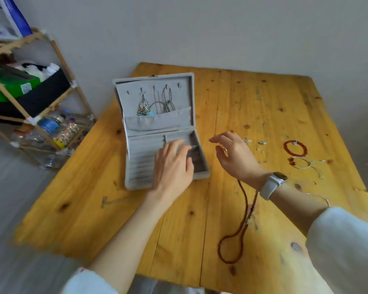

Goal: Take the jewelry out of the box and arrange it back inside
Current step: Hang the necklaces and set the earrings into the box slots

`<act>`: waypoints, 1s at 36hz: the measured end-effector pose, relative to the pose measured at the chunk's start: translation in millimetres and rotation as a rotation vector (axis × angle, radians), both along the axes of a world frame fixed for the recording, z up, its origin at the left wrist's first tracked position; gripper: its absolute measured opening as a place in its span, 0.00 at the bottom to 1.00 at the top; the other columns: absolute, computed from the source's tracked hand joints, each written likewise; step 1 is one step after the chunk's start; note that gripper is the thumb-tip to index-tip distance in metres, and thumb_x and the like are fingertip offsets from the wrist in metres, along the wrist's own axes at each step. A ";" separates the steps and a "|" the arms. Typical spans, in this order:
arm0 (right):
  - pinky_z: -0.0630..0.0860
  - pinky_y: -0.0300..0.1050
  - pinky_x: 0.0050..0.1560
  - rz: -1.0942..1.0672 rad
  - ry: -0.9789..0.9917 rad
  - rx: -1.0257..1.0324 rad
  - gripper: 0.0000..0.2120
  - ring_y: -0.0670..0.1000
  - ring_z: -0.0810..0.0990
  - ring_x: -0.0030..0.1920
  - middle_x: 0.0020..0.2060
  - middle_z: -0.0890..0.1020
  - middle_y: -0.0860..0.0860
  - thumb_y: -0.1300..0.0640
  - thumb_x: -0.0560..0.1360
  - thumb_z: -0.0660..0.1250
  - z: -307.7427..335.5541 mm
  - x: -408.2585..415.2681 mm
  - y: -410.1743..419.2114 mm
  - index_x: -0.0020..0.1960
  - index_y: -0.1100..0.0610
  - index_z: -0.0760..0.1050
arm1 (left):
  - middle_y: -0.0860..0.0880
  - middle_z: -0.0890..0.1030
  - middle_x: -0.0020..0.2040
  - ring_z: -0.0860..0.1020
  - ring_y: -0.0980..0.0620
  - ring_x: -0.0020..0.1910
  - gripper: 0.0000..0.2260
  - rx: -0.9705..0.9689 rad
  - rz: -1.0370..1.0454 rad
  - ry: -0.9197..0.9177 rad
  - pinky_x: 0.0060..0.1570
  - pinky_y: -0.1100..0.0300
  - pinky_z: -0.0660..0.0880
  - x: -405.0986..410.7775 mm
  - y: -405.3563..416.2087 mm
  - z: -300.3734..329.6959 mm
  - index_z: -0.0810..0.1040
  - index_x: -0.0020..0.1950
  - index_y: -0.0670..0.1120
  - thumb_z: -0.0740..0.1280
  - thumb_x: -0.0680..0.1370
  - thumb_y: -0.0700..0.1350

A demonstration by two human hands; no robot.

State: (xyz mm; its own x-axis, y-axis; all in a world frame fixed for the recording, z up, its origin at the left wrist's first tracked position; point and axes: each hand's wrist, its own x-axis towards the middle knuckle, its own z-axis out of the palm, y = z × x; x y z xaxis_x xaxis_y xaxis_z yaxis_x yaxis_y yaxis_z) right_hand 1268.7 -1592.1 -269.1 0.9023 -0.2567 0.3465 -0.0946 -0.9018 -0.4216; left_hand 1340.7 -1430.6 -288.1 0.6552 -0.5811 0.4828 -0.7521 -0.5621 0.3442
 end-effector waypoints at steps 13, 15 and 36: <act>0.71 0.54 0.56 -0.415 0.313 -0.033 0.17 0.60 0.70 0.55 0.55 0.73 0.60 0.53 0.78 0.58 -51.3 -90.9 -25.0 0.62 0.61 0.72 | 0.49 0.72 0.66 0.67 0.50 0.67 0.17 0.211 -0.146 0.149 0.65 0.50 0.62 -93.6 13.4 -62.1 0.74 0.63 0.47 0.56 0.77 0.48; 0.72 0.52 0.53 -0.417 0.285 0.017 0.15 0.60 0.71 0.54 0.54 0.74 0.60 0.56 0.78 0.59 -50.3 -88.6 -23.8 0.59 0.63 0.74 | 0.49 0.70 0.68 0.64 0.50 0.69 0.17 0.220 -0.156 0.164 0.68 0.52 0.56 -92.3 14.0 -62.1 0.73 0.65 0.48 0.58 0.77 0.47; 0.70 0.34 0.29 0.236 0.033 0.660 0.06 0.43 0.72 0.27 0.32 0.77 0.51 0.66 0.78 0.59 112.2 -34.4 9.3 0.48 0.60 0.74 | 0.54 0.79 0.50 0.74 0.68 0.37 0.13 -0.269 -0.439 1.160 0.57 0.48 0.69 -56.7 -12.3 48.0 0.73 0.59 0.51 0.66 0.75 0.42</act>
